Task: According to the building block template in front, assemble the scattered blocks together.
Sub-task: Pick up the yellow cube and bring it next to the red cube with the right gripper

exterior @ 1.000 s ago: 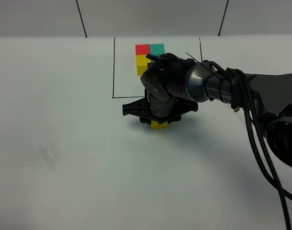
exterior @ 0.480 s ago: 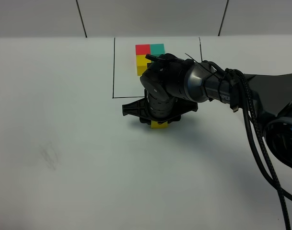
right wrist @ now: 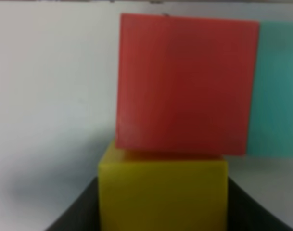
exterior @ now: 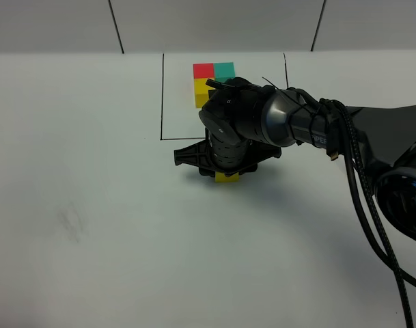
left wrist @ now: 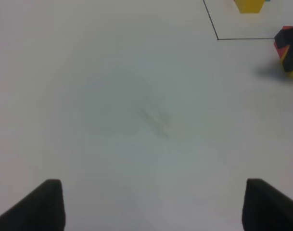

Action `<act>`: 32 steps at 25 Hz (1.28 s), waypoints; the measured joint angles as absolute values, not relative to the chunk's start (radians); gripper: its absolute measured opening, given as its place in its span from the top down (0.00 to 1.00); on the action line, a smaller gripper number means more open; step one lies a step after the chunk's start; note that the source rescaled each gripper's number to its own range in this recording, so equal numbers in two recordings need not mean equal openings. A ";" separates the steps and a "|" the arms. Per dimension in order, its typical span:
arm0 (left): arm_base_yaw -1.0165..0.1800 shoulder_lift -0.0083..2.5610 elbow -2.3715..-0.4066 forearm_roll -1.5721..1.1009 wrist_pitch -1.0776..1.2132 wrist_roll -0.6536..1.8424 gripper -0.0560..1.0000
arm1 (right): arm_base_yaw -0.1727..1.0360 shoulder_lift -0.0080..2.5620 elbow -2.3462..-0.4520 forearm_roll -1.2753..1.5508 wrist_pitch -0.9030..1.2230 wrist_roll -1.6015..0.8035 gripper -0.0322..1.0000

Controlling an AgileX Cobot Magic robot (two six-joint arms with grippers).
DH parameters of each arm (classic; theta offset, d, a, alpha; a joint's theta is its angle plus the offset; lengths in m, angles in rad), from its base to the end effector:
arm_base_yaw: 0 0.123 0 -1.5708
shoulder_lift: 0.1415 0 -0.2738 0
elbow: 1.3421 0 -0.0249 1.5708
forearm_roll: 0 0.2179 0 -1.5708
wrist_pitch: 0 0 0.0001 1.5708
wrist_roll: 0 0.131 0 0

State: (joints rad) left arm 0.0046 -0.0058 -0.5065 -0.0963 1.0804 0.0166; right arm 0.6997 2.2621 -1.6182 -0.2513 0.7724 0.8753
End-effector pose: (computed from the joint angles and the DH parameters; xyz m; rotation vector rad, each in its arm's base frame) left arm 0.0104 -0.0111 0.2433 0.0186 2.0494 -0.1021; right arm 0.3463 0.2618 0.0884 0.0232 2.8328 0.0454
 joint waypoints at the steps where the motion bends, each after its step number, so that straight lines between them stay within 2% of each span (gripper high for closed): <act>1: 0.005 -0.006 -0.507 -0.096 1.080 0.017 0.30 | 0.700 2.262 -1.618 -0.251 0.772 0.875 0.71; 32: 0.005 -0.006 -0.507 -0.096 1.080 0.017 0.30 | 0.684 2.266 -1.623 -0.245 0.772 0.810 0.71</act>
